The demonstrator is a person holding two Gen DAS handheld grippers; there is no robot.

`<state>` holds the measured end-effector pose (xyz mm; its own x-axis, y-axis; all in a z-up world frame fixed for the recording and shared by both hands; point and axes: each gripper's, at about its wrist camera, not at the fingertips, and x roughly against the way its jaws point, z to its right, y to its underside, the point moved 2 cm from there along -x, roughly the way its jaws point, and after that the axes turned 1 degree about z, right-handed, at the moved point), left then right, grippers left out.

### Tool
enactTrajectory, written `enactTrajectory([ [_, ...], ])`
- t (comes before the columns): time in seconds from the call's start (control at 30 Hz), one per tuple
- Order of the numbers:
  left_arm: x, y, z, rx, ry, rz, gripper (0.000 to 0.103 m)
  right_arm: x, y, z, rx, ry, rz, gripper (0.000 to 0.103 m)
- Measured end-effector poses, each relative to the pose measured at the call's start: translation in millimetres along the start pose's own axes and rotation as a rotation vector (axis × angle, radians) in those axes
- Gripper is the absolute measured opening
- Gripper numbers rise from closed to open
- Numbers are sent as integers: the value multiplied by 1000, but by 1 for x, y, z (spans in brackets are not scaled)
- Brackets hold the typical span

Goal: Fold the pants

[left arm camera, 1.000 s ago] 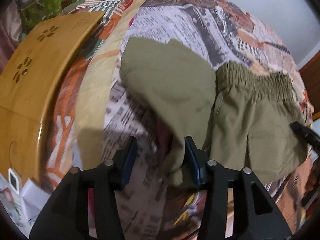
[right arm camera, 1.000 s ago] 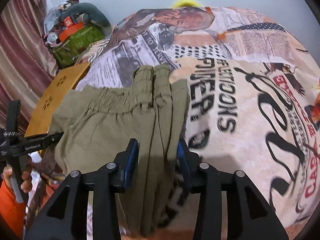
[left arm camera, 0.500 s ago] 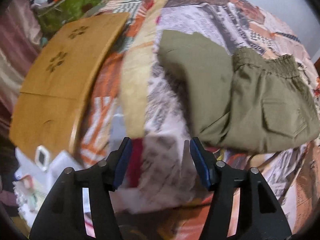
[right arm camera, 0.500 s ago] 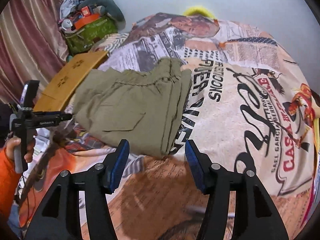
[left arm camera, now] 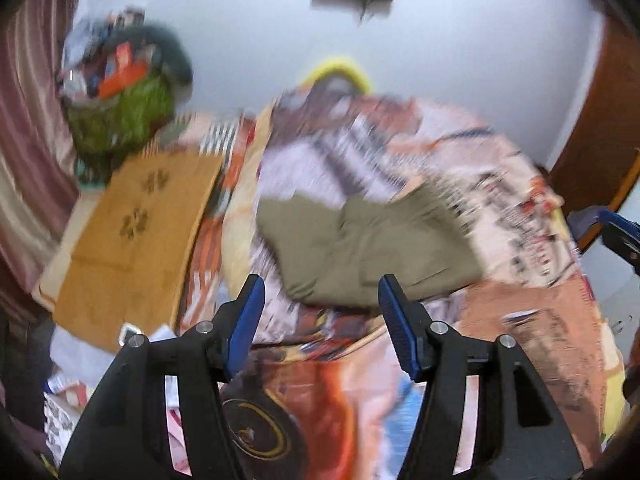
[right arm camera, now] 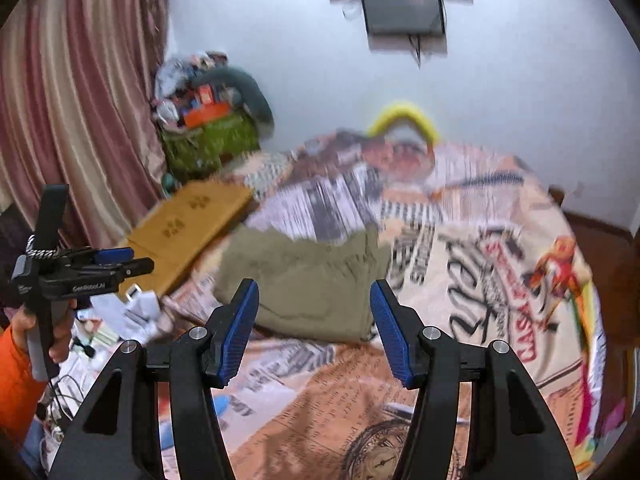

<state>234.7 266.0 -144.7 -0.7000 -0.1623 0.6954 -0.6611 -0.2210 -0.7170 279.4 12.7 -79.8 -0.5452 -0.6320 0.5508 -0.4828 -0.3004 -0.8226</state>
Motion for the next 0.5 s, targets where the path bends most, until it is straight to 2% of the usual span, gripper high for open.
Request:
enactTrajectory([
  [0.17, 86, -11, 35, -30, 30, 182, 59, 60, -14, -24, 16, -13, 165, 54],
  [0.27, 125, -11, 44, -33, 49, 257, 59, 94, -17, -40, 27, -26, 258, 54],
  [0.37, 169, -4, 58, -54, 49, 351, 59, 120, -16, -54, 56, -22, 327, 54],
  [0.5, 210, 8, 69, -53, 78, 438, 59, 152, -10, -72, 93, -25, 404, 54],
])
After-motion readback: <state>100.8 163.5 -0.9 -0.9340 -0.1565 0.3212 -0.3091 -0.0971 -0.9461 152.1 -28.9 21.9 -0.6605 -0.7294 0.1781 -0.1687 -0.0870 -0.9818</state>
